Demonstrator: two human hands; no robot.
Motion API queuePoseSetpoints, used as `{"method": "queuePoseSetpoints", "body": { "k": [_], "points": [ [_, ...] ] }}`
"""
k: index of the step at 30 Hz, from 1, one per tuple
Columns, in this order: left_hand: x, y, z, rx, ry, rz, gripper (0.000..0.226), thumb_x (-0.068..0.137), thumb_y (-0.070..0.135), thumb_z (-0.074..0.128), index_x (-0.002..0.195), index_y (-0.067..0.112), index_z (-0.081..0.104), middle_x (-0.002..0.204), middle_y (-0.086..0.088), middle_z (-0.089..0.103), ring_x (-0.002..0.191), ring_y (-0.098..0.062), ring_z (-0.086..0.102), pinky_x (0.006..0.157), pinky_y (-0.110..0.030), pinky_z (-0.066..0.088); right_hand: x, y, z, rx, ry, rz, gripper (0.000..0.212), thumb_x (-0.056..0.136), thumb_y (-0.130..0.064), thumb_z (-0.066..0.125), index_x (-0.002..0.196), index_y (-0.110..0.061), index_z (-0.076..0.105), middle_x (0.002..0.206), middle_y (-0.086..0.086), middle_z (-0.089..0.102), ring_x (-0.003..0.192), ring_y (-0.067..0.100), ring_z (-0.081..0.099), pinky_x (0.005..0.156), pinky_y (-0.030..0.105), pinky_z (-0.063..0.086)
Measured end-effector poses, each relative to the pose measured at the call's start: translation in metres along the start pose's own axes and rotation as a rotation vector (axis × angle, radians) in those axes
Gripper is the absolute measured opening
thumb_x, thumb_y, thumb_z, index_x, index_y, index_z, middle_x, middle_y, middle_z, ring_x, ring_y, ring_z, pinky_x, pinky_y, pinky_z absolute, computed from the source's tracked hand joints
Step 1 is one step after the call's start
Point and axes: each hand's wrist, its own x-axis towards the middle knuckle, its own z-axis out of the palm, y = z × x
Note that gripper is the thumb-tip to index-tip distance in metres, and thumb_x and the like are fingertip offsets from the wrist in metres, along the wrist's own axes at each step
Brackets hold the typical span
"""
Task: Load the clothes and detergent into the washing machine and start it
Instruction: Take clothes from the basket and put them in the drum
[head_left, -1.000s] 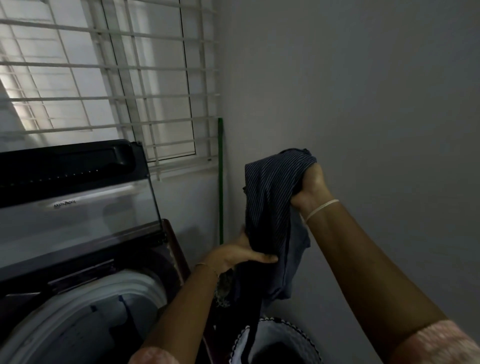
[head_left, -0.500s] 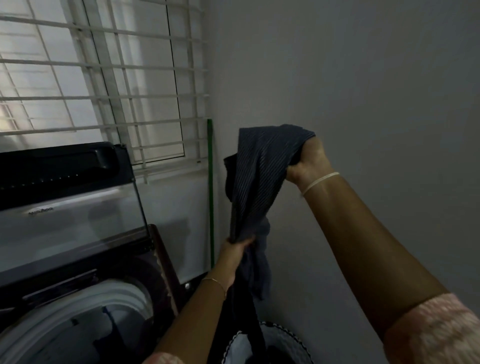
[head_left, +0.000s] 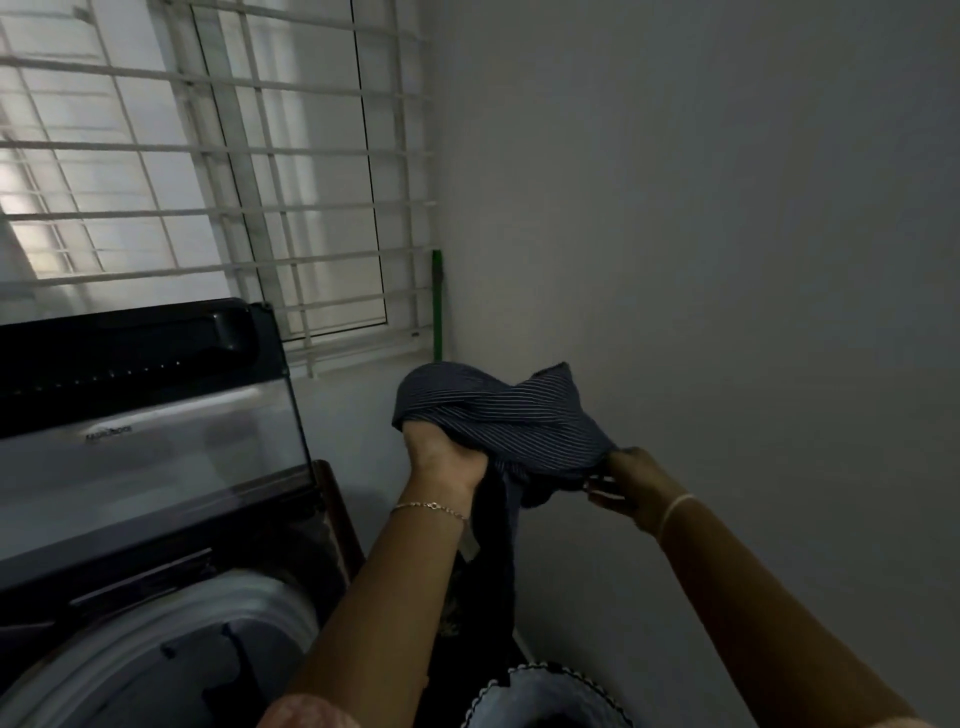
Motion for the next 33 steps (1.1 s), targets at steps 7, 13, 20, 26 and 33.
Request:
{"method": "queuePoseSetpoints", "body": {
  "k": [7,13,20,26,33],
  "points": [
    [0.004,-0.005,0.009,-0.012,0.001,-0.016,0.042,0.099,0.041,0.038,0.116,0.01,0.059,0.107,-0.013,0.059,0.096,-0.03,0.057,0.073,-0.041,0.049,-0.014,0.02,0.019,-0.36,-0.396,-0.491,0.125,0.057,-0.02,0.085,0.14,-0.049,-0.004,0.147,-0.012,0.023,0.133,0.016,0.035,0.107,0.037,0.041],
    [-0.007,-0.023,0.021,-0.071,-0.024,-0.069,0.046,0.1,0.041,0.034,0.118,0.007,0.058,0.107,-0.015,0.06,0.094,-0.032,0.057,0.071,-0.043,0.05,-0.016,0.033,0.052,-0.027,-0.233,-0.591,0.115,0.053,-0.015,0.093,0.136,-0.033,0.016,0.133,-0.007,0.044,0.121,0.004,0.048,0.102,0.024,0.045],
    [-0.003,-0.018,0.023,-0.04,-0.014,-0.082,0.046,0.101,0.042,0.034,0.117,0.007,0.058,0.111,-0.015,0.059,0.094,-0.031,0.057,0.075,-0.043,0.052,-0.011,0.019,0.048,0.189,-0.054,-0.471,0.046,0.087,-0.016,0.067,0.128,-0.023,0.048,0.114,0.006,0.064,0.098,0.021,0.065,0.079,0.036,0.059],
    [0.017,0.003,-0.006,0.363,0.056,-0.082,0.019,0.098,0.022,0.048,0.098,0.009,0.061,0.101,-0.012,0.061,0.088,-0.025,0.058,0.08,-0.041,0.052,0.003,0.012,0.03,0.208,0.038,-0.405,0.02,0.093,-0.018,0.058,0.112,-0.013,0.059,0.096,0.004,0.067,0.082,0.022,0.063,0.067,0.037,0.058],
    [0.025,-0.007,-0.046,1.076,0.182,-0.063,0.071,0.061,-0.003,0.058,0.131,-0.009,0.045,0.128,-0.012,0.054,0.104,-0.025,0.053,0.074,-0.025,0.046,0.008,-0.001,0.015,0.176,0.291,-0.417,0.036,0.091,-0.005,0.05,0.126,-0.012,0.041,0.099,0.008,0.057,0.082,0.019,0.057,0.075,0.036,0.052]
  ]
}}
